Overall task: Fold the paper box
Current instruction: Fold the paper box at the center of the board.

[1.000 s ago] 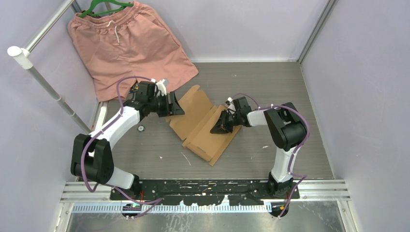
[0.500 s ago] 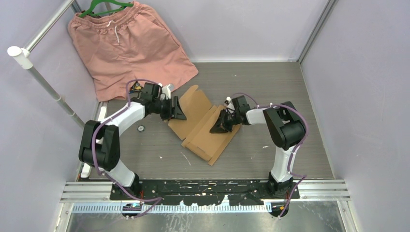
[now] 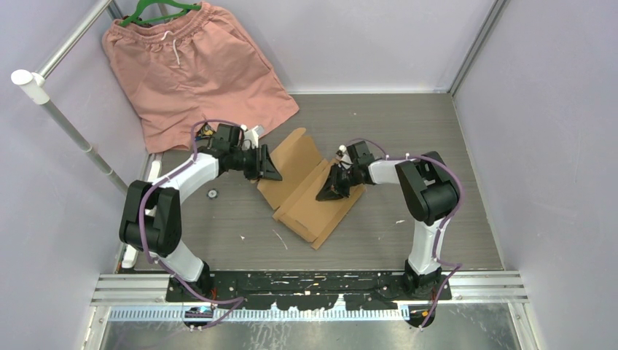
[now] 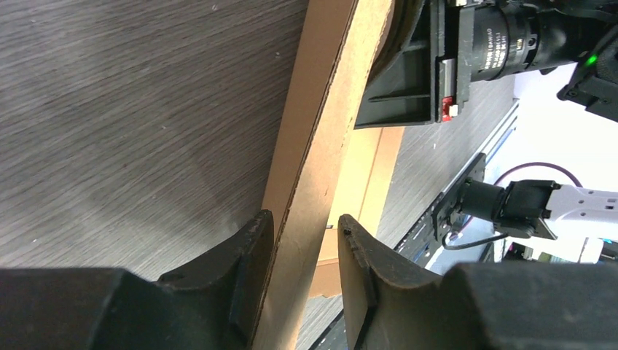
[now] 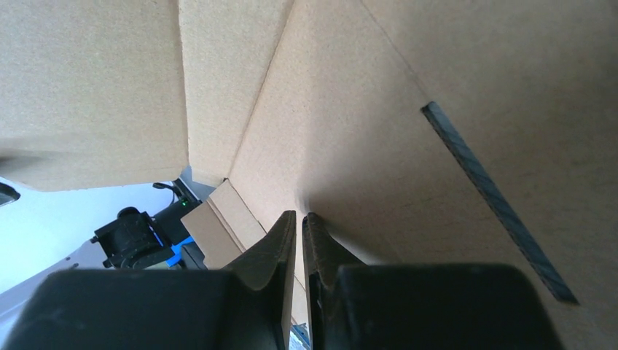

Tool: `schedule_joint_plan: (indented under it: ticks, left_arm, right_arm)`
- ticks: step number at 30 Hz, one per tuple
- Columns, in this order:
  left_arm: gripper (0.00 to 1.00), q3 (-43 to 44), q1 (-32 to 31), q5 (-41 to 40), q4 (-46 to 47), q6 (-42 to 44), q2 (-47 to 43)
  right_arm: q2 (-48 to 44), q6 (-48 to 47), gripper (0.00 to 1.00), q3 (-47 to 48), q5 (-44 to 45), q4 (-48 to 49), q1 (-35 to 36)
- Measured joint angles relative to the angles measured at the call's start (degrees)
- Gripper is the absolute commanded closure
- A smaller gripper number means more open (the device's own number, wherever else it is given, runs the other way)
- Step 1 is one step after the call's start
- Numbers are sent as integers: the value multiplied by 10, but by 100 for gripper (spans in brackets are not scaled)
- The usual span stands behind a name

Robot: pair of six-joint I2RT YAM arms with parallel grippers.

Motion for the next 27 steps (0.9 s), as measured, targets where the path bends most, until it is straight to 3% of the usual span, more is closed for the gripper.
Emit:
schedule_joint_plan:
  ticks: [6, 15, 20, 27]
  left_arm:
    - [61, 0, 0, 24, 9, -14, 0]
    - [61, -7, 0, 15, 11, -28, -1]
    - [61, -7, -1, -52, -26, -18, -13]
    - [60, -4, -2, -137, -77, -9, -53]
  right_arm:
    - [3, -7, 83, 16, 10, -23, 2]
    - [-9, -8, 55, 27, 27, -24, 9]
    - [-58, -33, 47, 26, 132, -40, 14]
    - [-114, -76, 49, 19, 278, -127, 6]
